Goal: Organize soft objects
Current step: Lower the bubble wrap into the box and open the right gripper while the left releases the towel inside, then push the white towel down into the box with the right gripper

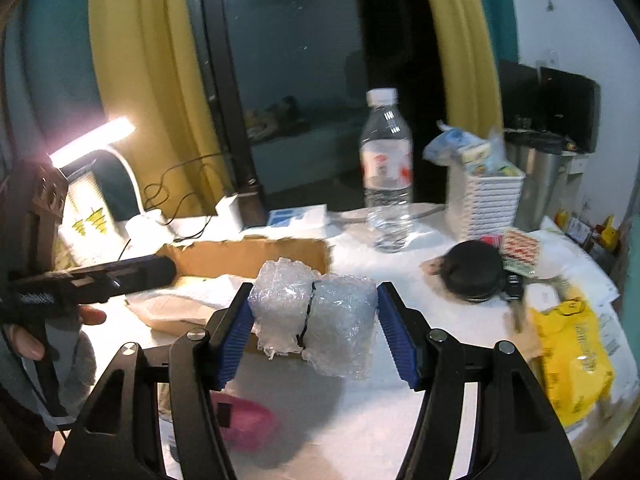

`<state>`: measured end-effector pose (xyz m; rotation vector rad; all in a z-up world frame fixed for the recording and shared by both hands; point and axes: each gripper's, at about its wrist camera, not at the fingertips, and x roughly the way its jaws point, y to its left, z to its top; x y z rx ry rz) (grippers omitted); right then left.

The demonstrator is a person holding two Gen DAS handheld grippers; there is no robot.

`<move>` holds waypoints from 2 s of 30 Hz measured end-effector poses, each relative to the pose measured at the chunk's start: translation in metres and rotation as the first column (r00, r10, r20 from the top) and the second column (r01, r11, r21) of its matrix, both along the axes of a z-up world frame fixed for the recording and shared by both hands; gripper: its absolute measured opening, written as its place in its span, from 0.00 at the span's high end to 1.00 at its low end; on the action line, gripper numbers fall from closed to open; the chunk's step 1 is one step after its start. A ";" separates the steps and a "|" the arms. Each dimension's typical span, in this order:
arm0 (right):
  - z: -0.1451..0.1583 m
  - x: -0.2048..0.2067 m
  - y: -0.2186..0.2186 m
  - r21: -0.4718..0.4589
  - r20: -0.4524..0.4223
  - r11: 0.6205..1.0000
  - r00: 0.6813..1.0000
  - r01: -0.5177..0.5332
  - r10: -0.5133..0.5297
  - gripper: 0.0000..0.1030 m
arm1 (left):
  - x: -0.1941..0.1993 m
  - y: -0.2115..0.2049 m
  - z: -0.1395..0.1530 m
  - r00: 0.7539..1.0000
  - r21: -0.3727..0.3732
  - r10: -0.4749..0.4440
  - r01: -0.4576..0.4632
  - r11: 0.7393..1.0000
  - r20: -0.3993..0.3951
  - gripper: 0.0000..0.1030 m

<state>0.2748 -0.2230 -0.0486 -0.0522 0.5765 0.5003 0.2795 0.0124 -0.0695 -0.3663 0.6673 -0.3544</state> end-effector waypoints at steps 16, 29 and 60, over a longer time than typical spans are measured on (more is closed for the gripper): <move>0.000 0.013 0.133 -0.107 -0.015 0.976 0.981 -0.192 0.191 0.37 | -0.049 0.114 -0.013 0.969 0.113 0.239 -0.244 0.963 0.056 0.03; -0.023 0.029 0.219 -0.158 -0.087 0.936 0.949 -0.313 0.303 0.37 | -0.058 0.165 -0.042 0.943 0.103 0.334 -0.333 0.937 0.004 0.03; -0.059 0.068 0.097 -0.366 -0.075 0.926 0.995 -0.090 0.067 0.54 | -0.041 0.107 -0.042 0.961 0.150 0.277 -0.272 0.950 -0.010 0.03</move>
